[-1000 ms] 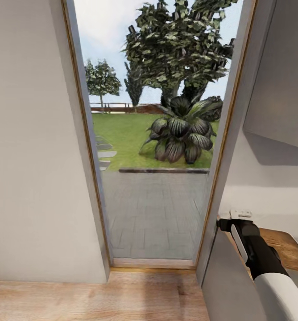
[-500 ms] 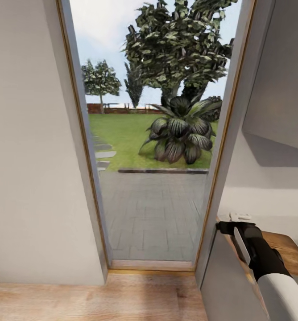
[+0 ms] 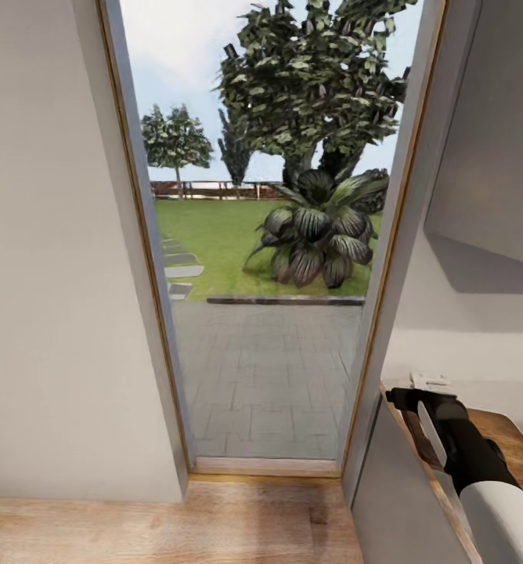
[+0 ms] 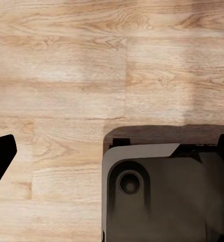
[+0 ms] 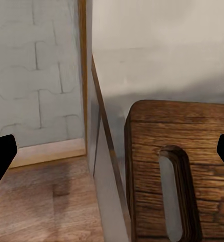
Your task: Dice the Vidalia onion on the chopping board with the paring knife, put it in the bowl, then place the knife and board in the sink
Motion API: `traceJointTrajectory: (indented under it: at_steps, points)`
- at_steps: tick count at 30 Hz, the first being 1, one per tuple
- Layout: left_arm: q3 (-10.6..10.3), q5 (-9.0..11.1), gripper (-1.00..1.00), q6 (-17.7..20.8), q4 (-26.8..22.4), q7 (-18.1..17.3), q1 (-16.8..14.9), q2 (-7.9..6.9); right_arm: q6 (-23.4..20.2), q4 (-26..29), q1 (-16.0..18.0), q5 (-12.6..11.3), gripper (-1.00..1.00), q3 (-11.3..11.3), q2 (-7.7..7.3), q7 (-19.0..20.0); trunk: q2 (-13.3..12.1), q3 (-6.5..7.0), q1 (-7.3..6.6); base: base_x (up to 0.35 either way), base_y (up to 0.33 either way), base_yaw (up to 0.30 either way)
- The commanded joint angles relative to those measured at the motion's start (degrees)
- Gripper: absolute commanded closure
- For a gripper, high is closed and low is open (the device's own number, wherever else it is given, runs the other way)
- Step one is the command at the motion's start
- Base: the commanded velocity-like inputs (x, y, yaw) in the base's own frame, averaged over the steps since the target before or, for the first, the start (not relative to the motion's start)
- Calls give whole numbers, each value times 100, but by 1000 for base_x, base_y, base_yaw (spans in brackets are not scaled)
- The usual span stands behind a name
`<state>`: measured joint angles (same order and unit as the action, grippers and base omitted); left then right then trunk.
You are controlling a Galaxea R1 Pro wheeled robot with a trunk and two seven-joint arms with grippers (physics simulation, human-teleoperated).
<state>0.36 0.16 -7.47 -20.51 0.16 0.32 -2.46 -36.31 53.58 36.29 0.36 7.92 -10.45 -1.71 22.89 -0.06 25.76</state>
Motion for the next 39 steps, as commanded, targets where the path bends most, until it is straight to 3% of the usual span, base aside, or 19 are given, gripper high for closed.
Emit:
traceJointTrajectory:
  at_steps: [1, 39]
  points:
    - [4, 2, -100, -9, -5, 2, 3, 0, -12, -6, 0, 1, -100, -2, 0, -11, 3, -1, 2, 0, 0, 0]
    - [8, -7, -100, -18, -25, 2, 3, -9, 45, -208, 0, -62, -100, -10, 52, 13, 3, -52, 2, 0, 0, 0]
